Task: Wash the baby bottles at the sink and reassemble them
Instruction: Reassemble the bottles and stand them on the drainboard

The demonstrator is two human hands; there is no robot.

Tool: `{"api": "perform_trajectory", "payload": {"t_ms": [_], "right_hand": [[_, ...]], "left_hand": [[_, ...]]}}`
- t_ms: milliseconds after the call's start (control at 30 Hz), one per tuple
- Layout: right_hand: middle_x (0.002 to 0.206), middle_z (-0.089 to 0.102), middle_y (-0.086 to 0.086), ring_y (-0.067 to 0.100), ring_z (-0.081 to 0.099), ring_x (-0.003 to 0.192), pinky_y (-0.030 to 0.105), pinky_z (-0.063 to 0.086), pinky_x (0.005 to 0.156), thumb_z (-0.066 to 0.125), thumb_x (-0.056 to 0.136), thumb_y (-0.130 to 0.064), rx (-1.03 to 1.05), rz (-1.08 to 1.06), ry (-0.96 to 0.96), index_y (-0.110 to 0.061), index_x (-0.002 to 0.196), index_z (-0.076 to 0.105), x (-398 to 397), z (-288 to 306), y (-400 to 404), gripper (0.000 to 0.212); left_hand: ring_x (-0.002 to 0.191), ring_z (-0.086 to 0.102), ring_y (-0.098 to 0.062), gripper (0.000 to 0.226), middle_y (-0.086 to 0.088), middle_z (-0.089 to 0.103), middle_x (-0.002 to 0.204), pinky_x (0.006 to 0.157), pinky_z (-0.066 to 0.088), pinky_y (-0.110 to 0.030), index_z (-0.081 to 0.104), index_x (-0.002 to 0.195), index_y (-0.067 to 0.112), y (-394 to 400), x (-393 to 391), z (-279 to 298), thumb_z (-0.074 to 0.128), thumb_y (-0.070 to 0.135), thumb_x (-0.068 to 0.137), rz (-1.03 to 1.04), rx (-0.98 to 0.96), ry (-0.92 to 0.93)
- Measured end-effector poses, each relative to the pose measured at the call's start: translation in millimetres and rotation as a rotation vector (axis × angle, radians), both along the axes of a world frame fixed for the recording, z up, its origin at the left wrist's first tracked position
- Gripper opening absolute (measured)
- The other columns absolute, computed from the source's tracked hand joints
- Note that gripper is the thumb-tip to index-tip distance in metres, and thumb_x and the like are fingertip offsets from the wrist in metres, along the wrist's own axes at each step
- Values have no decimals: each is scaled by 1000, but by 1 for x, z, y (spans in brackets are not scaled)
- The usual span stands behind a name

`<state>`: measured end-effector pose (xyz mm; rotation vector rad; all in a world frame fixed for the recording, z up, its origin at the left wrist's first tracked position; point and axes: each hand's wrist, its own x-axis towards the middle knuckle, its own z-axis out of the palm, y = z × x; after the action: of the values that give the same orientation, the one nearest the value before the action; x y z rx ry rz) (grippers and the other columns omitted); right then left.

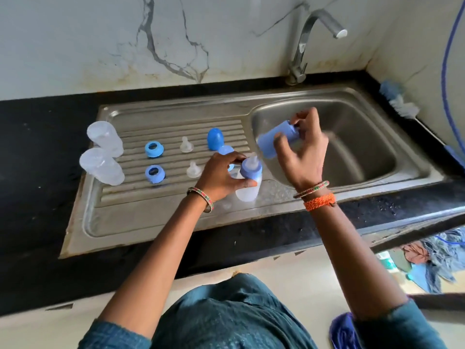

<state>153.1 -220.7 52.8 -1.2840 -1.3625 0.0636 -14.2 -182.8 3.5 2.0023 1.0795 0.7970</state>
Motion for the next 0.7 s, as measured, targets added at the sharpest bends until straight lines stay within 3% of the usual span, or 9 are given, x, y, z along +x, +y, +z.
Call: {"api": "perform_trajectory", "payload": {"t_ms": [100, 233, 333, 500, 700], "right_hand": [[81, 60, -2, 12, 51, 73, 39, 40, 82, 54, 69, -29, -24, 6, -241, -6, 87, 54, -11, -3, -11, 29], [79, 63, -2, 15, 54, 73, 46, 38, 92, 50, 69, -33, -85, 55, -329, -6, 87, 56, -19, -13, -13, 33], [81, 64, -4, 16, 58, 72, 48, 36, 96, 51, 70, -33, -130, 89, -402, -8, 89, 58, -22, -21, -12, 33], [80, 63, -1, 20, 58, 74, 39, 36, 91, 54, 72, -29, -104, 94, -336, -6, 91, 60, -29, -34, -8, 30], [91, 63, 6, 19, 56, 84, 40, 39, 82, 57, 73, -20, 0, 100, -246, -6, 91, 58, -34, -53, -3, 23]], "left_hand": [[84, 56, 12, 45, 11, 66, 93, 72, 33, -1, 69, 102, 9, -2, 0, -4, 88, 20, 62, -14, 5, 6], [88, 63, -15, 42, 2, 69, 91, 78, 47, -26, 69, 97, 10, -5, 1, -6, 87, 26, 63, -9, 38, 52], [91, 63, -14, 40, 0, 69, 94, 79, 46, -22, 67, 96, 9, -8, 1, -7, 84, 26, 64, 1, 51, 30], [100, 63, -16, 44, -3, 69, 103, 88, 48, -28, 66, 103, 8, -9, -2, -12, 83, 25, 67, 23, 21, 16], [105, 56, -22, 45, 0, 67, 109, 89, 45, -40, 65, 111, 14, -10, -3, -15, 79, 25, 70, 86, 44, 88]]}}
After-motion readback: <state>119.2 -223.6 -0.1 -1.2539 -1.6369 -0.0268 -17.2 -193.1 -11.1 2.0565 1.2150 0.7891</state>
